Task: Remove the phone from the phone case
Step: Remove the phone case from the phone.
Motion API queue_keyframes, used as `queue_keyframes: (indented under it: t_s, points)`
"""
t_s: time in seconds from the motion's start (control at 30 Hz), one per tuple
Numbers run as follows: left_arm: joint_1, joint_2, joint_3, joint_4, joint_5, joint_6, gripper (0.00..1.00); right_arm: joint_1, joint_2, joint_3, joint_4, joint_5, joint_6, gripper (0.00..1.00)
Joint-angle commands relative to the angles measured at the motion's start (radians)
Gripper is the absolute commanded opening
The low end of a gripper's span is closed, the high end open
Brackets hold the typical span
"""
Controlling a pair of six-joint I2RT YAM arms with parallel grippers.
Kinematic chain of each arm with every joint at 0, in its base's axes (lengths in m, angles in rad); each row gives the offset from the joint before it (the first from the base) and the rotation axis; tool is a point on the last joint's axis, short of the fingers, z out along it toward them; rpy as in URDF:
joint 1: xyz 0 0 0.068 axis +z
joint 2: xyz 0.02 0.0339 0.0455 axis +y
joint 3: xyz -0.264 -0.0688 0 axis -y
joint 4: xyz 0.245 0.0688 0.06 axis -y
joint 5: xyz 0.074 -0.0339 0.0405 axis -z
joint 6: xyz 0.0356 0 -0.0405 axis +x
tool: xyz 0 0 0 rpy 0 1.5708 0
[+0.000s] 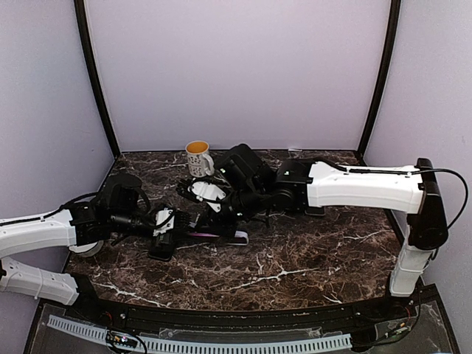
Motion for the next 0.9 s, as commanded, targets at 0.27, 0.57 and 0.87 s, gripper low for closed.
queue_keyframes:
  t_s: [0.27,0.57,0.87]
  points:
    - [-0.006,-0.020,0.051,0.068,-0.009,0.002,0.00,0.015,-0.023,-0.028,-0.036,0.052,-0.018,0.06]
    - [-0.006,-0.026,0.050,0.070,-0.021,0.005,0.00,0.016,-0.050,-0.049,-0.034,0.067,-0.006,0.03]
    - [-0.006,-0.024,0.050,0.065,-0.022,0.009,0.00,0.016,-0.081,-0.069,-0.033,0.086,0.006,0.02]
